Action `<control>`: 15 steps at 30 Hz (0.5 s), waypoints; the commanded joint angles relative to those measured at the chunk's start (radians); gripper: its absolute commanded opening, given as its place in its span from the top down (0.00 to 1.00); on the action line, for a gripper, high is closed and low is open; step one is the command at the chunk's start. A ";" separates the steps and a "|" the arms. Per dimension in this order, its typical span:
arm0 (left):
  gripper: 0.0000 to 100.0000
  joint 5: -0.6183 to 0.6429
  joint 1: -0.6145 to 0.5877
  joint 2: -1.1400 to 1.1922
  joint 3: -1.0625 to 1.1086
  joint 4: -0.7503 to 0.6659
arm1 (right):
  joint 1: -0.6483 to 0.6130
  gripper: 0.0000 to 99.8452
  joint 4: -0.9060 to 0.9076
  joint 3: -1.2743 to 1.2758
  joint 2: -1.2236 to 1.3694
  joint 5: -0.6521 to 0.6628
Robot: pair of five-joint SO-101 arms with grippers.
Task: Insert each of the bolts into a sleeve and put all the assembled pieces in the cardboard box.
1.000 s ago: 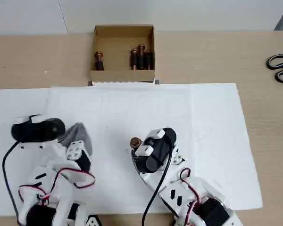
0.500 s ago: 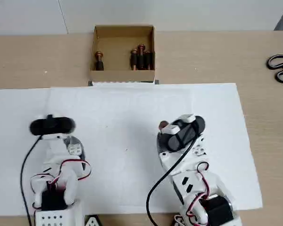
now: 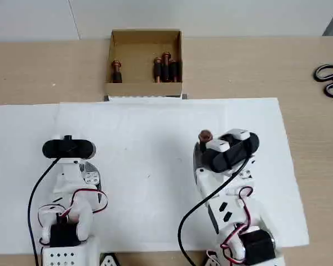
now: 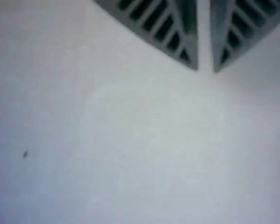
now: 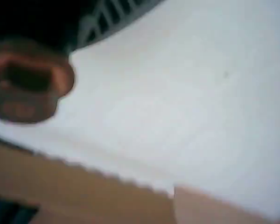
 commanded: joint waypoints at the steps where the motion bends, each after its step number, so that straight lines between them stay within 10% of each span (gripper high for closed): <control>1: 0.99 -0.006 -0.002 -0.011 -0.004 -0.020 | 0.008 1.00 -0.140 -0.061 0.088 -0.012; 15: 0.99 -0.006 0.003 -0.011 0.001 -0.049 | 0.004 1.00 -0.432 -0.735 1.109 -0.014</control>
